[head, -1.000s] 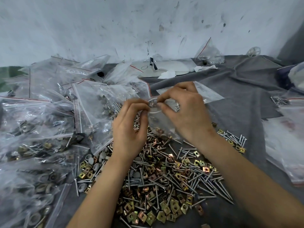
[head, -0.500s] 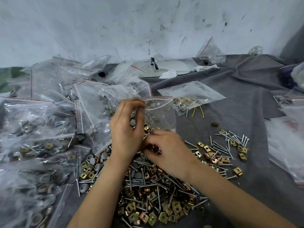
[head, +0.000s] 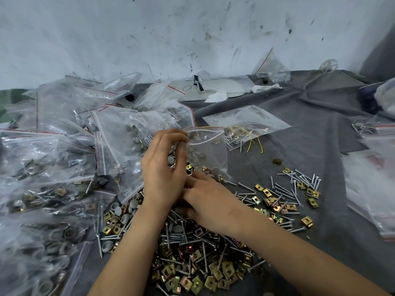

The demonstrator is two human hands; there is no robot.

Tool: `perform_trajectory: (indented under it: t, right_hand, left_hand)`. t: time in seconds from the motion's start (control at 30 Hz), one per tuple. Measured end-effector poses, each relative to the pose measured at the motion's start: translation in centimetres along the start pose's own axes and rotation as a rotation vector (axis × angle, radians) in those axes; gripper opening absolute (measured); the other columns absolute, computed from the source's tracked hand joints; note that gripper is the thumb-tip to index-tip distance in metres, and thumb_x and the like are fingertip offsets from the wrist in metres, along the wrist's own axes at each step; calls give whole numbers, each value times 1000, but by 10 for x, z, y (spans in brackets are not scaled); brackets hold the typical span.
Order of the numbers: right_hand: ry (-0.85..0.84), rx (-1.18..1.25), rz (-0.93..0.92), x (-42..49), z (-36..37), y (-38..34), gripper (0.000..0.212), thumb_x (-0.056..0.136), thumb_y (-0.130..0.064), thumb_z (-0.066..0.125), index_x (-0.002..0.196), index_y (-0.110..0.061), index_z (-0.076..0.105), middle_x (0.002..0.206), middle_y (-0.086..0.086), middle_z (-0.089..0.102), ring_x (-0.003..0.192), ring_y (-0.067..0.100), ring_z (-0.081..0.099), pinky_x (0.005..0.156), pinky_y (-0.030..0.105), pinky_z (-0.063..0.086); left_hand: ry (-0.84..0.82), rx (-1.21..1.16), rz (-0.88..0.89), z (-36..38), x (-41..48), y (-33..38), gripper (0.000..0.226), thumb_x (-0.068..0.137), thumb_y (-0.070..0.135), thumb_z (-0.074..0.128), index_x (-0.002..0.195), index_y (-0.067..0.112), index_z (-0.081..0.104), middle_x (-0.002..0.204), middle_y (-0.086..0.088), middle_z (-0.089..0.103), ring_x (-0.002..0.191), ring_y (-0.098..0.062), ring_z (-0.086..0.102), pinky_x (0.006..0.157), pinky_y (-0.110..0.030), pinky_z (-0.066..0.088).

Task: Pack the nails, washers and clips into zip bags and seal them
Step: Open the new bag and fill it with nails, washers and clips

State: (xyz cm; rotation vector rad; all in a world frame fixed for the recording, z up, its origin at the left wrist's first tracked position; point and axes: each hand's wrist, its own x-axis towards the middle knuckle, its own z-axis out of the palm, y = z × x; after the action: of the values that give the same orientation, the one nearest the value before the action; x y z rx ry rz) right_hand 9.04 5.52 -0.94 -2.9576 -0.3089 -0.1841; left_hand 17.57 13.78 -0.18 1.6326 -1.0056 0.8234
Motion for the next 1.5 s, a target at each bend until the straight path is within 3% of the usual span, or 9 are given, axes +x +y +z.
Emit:
perform_trajectory:
  t: [0.27,0.53,0.7,0.83,1.03,1.23,1.33,1.4,1.5]
  right_hand:
    - [96,135,-51,-5,3,1,28,88,-20,60,115,-9,59,121,5,56,110,29,40,96,47,36]
    - [219,450,-40,-14,4,2,6,80,-7,66,86,-9,66,91,2,65,98,21,45,91,41,37]
    - [638,345,-84,-23,-32,2,10,74,0,70,80,-6,65,83,3,62,85,18,52,81,28,42]
    - [914,88,12,-17,-64,15,5,79,-11,69,82,-7,68,84,3,67,86,23,56,77,33,43]
    - [706,124,201,-11,-66,24,13,83,-12,67,94,-8,73,90,1,71,102,28,52,85,45,43]
    - [770,127,206,-12,-61,19,15,86,-15,64,96,-8,73,98,2,68,105,26,51,87,43,44]
    - [872,113,86,-20,-52,5,13,84,-15,63,88,-7,72,91,4,65,93,24,53,83,35,45]
    - [744,156,3,-28,-35,-10,10,83,-16,64,85,-10,71,86,2,64,89,22,53,83,36,44]
    - [349,200,16,-36,-9,-24,14,86,-26,62,90,-16,70,92,-2,61,99,20,47,88,41,43]
  left_hand:
    - [8,2,-11,-1,0,0,15,91,3,49,92,-3,62,97,-4,62,93,-17,62,78,-35,53]
    - [23,-5,-36,0,1,0,14,91,0,49,91,-3,62,96,-6,63,91,-18,62,77,-35,53]
    - [9,38,-34,-2,2,1,14,90,1,49,90,-5,62,93,-12,65,89,-18,61,80,-21,47]
    - [-14,19,13,-1,1,5,14,89,0,49,90,-6,62,93,-14,64,89,-19,60,82,-20,47]
    - [-31,24,49,-1,1,8,16,91,3,49,90,-5,62,94,-12,64,92,-13,58,83,-14,43]
    - [-23,3,28,-1,0,6,16,91,3,48,90,-5,62,94,-12,64,92,-15,59,82,-20,46]
    - [-7,9,25,-1,0,4,14,90,0,49,90,-4,62,94,-11,64,91,-16,59,82,-23,47]
    - [4,11,26,-1,0,3,13,90,-1,49,89,-4,62,94,-10,64,90,-16,60,80,-26,49]
    - [17,0,33,0,0,2,15,91,-1,48,89,-4,62,95,-6,62,90,-18,62,78,-35,53]
